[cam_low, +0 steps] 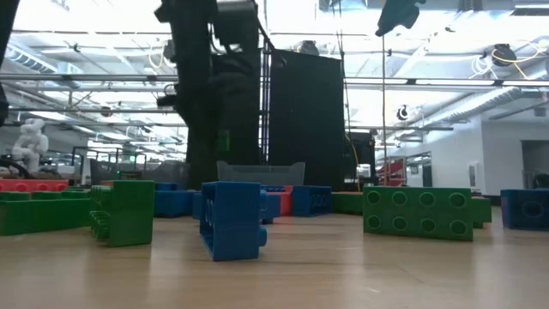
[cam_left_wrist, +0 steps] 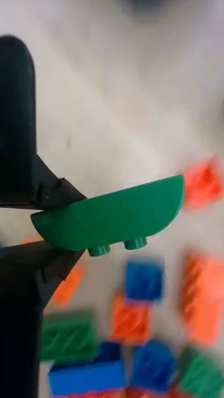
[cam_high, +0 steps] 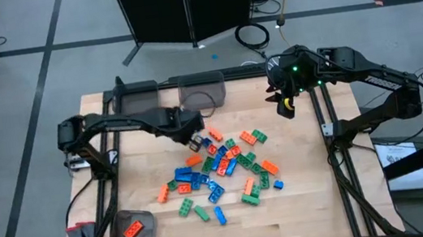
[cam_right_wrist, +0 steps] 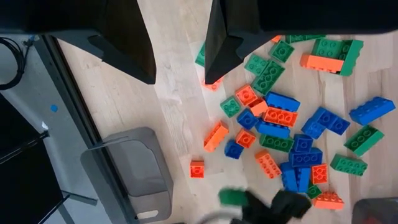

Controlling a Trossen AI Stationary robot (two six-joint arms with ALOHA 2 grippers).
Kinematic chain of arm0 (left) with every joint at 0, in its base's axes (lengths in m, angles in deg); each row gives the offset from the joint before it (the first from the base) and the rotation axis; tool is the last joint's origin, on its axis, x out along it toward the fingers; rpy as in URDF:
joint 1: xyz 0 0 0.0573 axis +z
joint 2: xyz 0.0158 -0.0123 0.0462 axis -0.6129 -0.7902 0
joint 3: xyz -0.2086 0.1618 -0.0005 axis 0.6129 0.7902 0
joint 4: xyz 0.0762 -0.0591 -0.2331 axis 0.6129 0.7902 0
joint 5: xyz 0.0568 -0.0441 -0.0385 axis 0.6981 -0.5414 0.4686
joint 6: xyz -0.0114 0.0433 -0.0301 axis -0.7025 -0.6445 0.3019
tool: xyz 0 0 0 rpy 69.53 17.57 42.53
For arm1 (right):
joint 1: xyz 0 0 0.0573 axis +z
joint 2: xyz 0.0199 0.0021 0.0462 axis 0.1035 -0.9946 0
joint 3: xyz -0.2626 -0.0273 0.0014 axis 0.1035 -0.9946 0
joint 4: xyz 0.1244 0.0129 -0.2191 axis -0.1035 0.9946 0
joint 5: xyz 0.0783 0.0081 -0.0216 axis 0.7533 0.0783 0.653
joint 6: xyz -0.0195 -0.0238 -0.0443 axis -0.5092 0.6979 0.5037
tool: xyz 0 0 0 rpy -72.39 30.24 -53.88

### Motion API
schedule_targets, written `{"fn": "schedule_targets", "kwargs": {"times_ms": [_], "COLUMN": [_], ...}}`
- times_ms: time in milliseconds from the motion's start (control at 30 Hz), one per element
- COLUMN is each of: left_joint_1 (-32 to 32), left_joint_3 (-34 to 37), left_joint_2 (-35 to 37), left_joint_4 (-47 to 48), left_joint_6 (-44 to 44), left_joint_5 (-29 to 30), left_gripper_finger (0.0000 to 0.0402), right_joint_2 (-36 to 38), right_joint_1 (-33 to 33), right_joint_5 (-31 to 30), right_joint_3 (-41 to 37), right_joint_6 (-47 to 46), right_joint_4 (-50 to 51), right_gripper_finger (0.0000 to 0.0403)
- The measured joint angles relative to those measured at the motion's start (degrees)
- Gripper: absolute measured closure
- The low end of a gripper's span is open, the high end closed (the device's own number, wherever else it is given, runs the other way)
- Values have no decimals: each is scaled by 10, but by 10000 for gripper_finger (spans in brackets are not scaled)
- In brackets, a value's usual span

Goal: Sort blocks
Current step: Put the green gamepiece into the top left black bin, then put the blue gamepiece into the top right black bin

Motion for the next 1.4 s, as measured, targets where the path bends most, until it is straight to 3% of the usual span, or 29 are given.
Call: {"fn": "schedule_targets", "kwargs": {"times_ms": [200,300,500,733,1000,1100,1267,1400], "left_joint_1": [69,142,305,440,470,469,469,466], "left_joint_3": [-9,-9,-9,6,22,22,22,22], "left_joint_2": [40,52,67,62,61,61,61,61], "left_joint_4": [101,130,90,13,-15,-14,-14,-16], "left_joint_6": [36,-6,-102,-145,-201,-203,-205,-206], "left_joint_5": [117,154,144,41,27,47,34,-9], "left_gripper_finger": [358,358,358,358,356,312,227,203], "right_joint_2": [0,0,0,0,0,0,0,0], "right_joint_1": [0,0,0,0,0,0,0,0], "right_joint_5": [0,0,0,0,0,0,0,0], "right_joint_3": [0,0,0,0,0,0,0,0], "right_joint_6": [-12,-18,-35,-54,-54,-54,-50,-47], "right_joint_4": [-5,-6,-16,-18,-17,-17,-17,-17], "right_gripper_finger": [268,268,268,268,268,268,268,268]}}
